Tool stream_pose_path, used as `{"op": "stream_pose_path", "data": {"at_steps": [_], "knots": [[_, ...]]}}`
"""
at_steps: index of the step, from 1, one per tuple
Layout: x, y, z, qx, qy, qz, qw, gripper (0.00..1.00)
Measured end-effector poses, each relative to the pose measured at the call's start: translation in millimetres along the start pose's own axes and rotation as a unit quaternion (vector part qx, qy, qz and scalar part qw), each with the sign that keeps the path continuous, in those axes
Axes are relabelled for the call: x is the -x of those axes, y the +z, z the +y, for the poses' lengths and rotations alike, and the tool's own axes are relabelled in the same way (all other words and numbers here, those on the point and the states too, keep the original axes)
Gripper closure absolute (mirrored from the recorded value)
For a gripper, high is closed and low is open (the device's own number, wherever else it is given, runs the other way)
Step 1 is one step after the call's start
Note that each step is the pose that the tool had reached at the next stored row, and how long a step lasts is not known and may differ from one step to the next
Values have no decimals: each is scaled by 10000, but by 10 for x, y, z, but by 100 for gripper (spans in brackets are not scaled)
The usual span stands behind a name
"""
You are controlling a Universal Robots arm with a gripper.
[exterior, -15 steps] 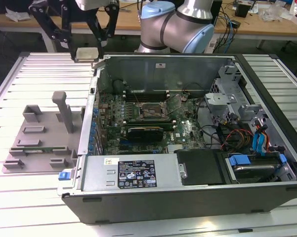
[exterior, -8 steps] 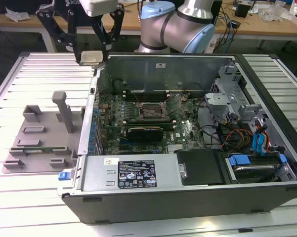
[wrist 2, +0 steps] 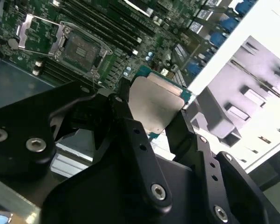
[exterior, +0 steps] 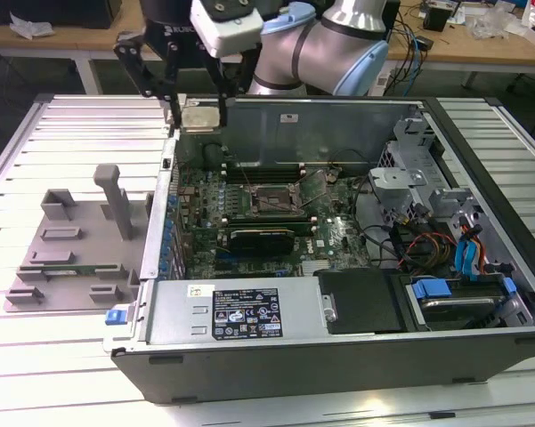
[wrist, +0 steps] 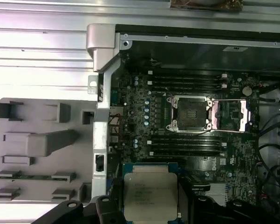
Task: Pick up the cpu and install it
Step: 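Pick up the cpu and move it towards the insertion slot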
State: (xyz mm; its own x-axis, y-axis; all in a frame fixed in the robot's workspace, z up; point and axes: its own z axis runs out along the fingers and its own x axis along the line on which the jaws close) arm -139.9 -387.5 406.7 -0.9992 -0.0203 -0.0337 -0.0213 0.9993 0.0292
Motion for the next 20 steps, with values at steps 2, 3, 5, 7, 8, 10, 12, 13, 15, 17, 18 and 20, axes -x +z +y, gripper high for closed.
{"op": "stream_pose_path", "data": {"at_steps": [2, 3, 5, 7, 8, 10, 12, 13, 15, 17, 18, 20], "knots": [[126, 54, -4, 0, 1, 5, 10000, 45], [194, 82, -7, 0, -1, 8, 10000, 45], [299, 141, -10, 1, 0, 11, 10000, 45], [350, 176, -12, 0, 0, 13, 10000, 45], [375, 194, -13, 1, 0, 14, 10000, 45], [436, 248, -14, 1, 0, 17, 10000, 45], [461, 307, -10, 0, 0, 20, 10000, 45], [477, 339, -5, 0, 0, 23, 10000, 45], [514, 399, 12, 0, 1, 28, 10000, 45], [556, 456, 30, 1, 1, 34, 10000, 45], [568, 473, 36, 1, 1, 35, 10000, 45], [621, 544, 69, 1, 1, 40, 10000, 45]]}}
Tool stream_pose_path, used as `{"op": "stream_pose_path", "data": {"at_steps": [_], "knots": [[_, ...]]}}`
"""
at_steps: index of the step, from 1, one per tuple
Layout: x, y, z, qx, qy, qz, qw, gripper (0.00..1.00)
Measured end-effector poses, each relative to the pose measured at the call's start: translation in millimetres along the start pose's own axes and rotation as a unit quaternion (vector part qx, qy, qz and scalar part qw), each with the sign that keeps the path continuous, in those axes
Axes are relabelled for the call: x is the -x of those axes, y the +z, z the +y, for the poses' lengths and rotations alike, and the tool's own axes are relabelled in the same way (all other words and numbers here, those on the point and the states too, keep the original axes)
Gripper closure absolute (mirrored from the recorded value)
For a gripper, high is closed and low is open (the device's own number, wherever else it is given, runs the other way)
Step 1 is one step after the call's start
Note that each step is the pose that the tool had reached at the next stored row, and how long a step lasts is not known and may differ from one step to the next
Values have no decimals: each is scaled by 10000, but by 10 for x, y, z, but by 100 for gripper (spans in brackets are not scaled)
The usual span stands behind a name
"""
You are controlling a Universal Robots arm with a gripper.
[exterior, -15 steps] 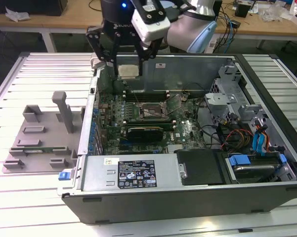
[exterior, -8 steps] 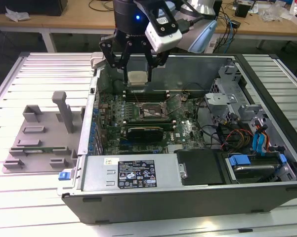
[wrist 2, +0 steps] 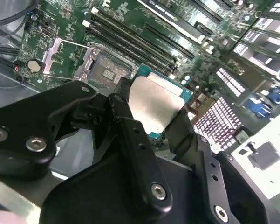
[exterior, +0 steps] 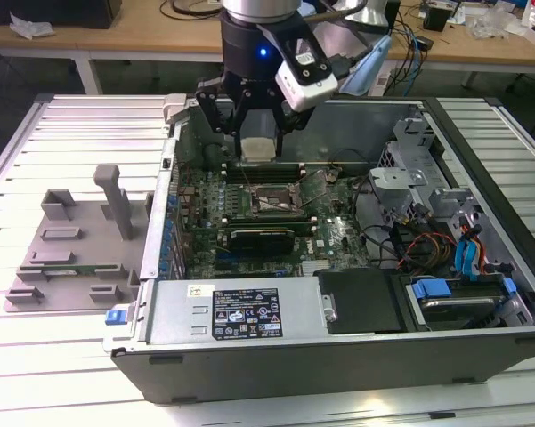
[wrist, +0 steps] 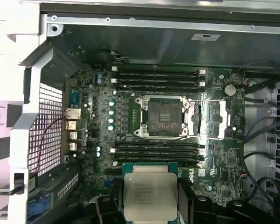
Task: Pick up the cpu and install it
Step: 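Pick up the cpu and move it towards the insertion slot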
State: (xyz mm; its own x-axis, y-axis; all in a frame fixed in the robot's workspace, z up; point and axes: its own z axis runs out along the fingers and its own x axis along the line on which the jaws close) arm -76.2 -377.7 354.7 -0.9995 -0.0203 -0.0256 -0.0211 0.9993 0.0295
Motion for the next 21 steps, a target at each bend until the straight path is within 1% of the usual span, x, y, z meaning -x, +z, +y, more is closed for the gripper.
{"op": "stream_pose_path", "data": {"at_steps": [1, 3, 5, 7, 8, 9, 10, 12, 14, 15, 18, 20, 21], "knots": [[32, 34, 23, -1, 0, 5, 10000, 45], [65, 68, 47, 0, 0, 9, 10000, 45], [126, 123, 97, 0, 1, 19, 10000, 45], [161, 161, 126, 0, 1, 25, 10000, 45], [182, 198, 147, 0, 1, 30, 10000, 45], [218, 260, 189, 1, 1, 41, 10000, 45], [230, 294, 219, 0, 2, 46, 10000, 45], [238, 339, 261, 1, 2, 49, 10000, 45], [238, 418, 347, 1, 2, 51, 10000, 45], [239, 436, 381, 0, 1, 52, 10000, 45], [241, 480, 451, 1, 2, 51, 10000, 45], [244, 499, 476, 1, 2, 51, 10000, 45], [245, 499, 476, 1, 1, 51, 10000, 45]]}}
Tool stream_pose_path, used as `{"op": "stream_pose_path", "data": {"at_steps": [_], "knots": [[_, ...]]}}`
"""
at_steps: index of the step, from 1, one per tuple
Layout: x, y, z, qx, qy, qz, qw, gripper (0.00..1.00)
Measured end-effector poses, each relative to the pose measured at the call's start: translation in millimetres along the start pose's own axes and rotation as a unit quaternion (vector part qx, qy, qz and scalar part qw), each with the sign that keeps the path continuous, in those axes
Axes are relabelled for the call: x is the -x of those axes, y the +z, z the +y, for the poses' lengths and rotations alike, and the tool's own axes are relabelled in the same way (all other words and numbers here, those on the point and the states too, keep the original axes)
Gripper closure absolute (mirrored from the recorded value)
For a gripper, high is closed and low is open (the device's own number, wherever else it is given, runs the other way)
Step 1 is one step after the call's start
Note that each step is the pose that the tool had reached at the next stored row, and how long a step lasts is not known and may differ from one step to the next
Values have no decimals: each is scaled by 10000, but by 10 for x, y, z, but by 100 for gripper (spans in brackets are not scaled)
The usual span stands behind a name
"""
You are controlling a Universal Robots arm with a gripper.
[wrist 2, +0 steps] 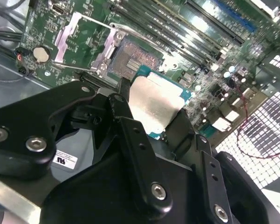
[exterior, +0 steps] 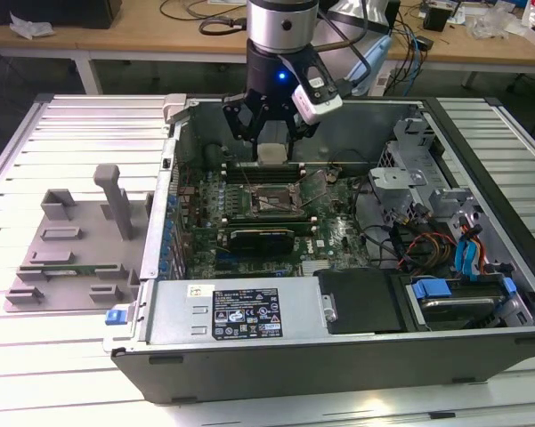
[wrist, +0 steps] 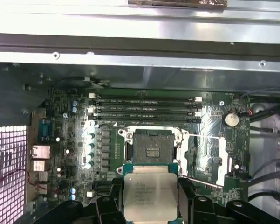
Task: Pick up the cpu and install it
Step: 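Pick up the cpu and move it towards the insertion slot, then place the cpu into insertion slot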
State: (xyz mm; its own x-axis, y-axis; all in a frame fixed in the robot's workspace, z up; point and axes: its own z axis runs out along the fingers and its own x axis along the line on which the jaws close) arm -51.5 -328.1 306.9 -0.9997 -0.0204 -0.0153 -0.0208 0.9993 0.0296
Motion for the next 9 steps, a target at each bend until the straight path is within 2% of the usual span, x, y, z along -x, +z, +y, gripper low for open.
{"op": "stream_pose_path", "data": {"at_steps": [9], "knots": [[4, 2, 13, 0, 0, 0, 10000, 45]]}}
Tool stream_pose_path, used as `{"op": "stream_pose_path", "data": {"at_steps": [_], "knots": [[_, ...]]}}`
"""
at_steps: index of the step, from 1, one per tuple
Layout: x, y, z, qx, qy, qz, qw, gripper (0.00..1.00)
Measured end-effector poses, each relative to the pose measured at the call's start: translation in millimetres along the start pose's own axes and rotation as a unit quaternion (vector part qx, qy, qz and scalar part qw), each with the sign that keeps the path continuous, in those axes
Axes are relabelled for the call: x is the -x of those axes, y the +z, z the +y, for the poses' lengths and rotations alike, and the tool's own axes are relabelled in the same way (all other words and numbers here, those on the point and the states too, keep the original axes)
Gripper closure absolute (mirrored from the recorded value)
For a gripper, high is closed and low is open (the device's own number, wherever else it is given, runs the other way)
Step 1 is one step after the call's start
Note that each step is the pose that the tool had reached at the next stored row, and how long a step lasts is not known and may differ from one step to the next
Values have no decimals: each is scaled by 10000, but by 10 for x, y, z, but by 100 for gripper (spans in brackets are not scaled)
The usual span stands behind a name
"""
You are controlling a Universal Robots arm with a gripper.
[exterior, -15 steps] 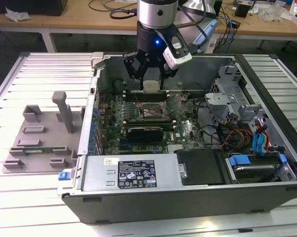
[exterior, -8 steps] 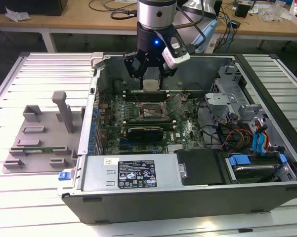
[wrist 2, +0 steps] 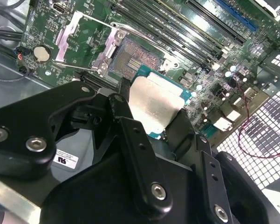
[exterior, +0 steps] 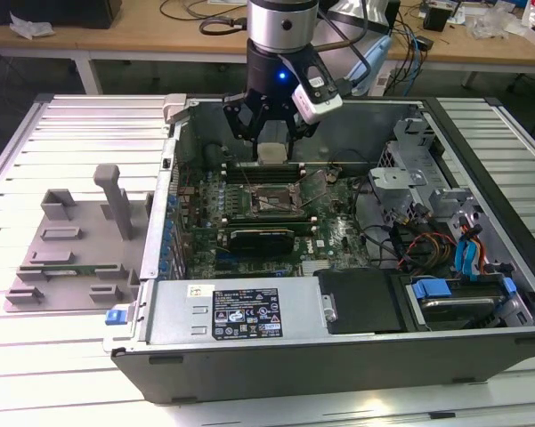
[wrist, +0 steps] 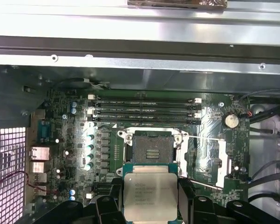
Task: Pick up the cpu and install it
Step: 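Place the cpu into insertion slot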
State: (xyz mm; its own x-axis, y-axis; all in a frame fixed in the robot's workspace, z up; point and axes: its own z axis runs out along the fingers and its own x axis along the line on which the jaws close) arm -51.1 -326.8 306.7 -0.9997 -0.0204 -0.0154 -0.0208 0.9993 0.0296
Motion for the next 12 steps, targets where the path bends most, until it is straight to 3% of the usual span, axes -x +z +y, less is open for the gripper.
{"op": "stream_pose_path", "data": {"at_steps": [8, 12], "knots": [[3, 1, 9, 0, 10, 0, 10000, 45], [3, 2, 9, -3, 198, -6, 9998, 45]]}}
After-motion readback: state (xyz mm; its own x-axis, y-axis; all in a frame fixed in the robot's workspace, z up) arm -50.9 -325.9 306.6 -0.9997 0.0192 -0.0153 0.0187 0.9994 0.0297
